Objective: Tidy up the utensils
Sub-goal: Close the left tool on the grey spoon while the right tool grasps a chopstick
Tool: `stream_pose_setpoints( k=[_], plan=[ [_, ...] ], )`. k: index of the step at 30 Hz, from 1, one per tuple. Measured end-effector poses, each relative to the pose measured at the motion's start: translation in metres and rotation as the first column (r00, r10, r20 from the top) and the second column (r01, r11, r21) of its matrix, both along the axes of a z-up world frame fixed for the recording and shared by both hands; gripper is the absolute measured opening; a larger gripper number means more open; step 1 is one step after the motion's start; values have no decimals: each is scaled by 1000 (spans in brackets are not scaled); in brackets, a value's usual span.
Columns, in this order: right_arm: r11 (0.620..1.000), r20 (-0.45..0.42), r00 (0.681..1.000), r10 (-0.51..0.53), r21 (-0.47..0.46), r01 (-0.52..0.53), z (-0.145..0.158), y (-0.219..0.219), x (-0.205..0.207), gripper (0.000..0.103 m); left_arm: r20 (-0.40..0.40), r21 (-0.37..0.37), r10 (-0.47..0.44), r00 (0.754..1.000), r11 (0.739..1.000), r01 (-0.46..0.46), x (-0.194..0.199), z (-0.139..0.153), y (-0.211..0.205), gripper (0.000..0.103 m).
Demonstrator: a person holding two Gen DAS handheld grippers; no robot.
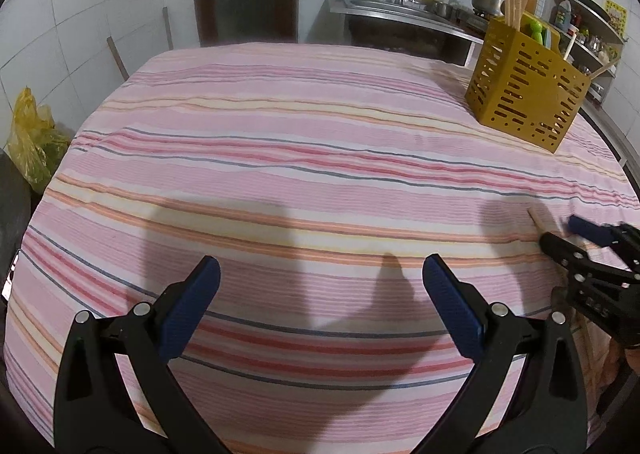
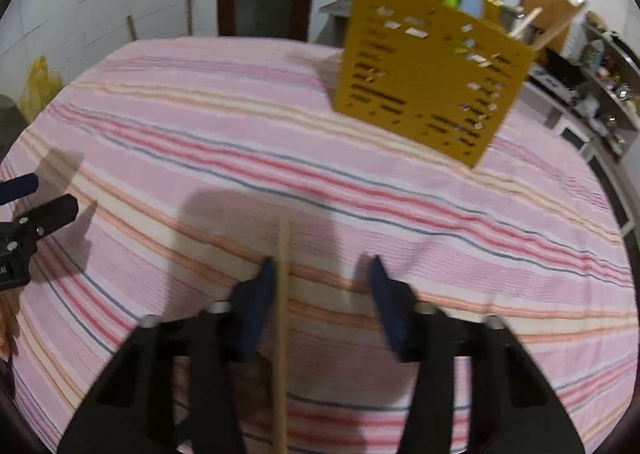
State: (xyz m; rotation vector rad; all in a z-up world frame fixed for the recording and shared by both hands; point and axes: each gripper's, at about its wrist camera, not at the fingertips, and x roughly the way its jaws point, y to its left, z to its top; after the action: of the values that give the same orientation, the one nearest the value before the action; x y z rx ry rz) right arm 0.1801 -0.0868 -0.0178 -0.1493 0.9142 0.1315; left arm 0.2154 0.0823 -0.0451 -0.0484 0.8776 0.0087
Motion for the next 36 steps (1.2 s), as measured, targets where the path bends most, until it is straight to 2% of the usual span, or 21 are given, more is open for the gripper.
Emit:
stream_pose_setpoints(
  k=[2, 4, 8, 13, 18, 22, 24, 26, 27, 33, 36],
  plan=[
    [1000, -5, 1000, 6, 28, -6, 1, -1, 0, 27, 1, 7, -4, 1000, 1000, 4, -1, 1, -2, 98],
    [998, -11, 1000, 9, 70, -8, 3, -5, -1, 7, -2, 11, -15, 1000, 1000, 15, -1, 2, -9, 98],
    [990, -2, 1000, -23, 137, 23, 10, -25, -11, 6, -5, -8, -52, 999, 999, 52, -3, 5, -26, 98],
    [983, 19, 991, -136, 127, 132, 22, -73, -31, 6, -10, -34, -134, 991, 990, 134, -10, 7, -60, 98],
    [968, 19, 972, -233, 102, 230, 25, -118, -51, 6, -29, -68, -251, 968, 966, 249, -23, 7, -106, 98],
    [958, 3, 962, -274, 95, 272, 17, -141, -64, 6, -50, -39, -309, 950, 951, 307, -34, 3, -135, 96],
    [954, -3, 960, -280, 106, 279, 12, -147, -68, 6, -68, -18, -319, 945, 948, 318, -37, 0, -145, 93],
    [954, -6, 960, -279, 113, 278, 7, -149, -71, 6, -97, -19, -325, 941, 946, 325, -39, -5, -151, 77],
    [954, -6, 961, -278, 114, 277, 6, -149, -71, 6, -114, -29, -327, 938, 945, 325, -39, -7, -152, 73],
    [956, 1, 962, -274, 112, 272, 0, -149, -69, 6, -109, -13, -336, 936, 942, 337, -39, -12, -164, 68],
    [956, -1, 962, -272, 112, 270, 0, -148, -67, 6, -107, 11, -349, 931, 936, 352, -40, -11, -170, 58]
  ],
)
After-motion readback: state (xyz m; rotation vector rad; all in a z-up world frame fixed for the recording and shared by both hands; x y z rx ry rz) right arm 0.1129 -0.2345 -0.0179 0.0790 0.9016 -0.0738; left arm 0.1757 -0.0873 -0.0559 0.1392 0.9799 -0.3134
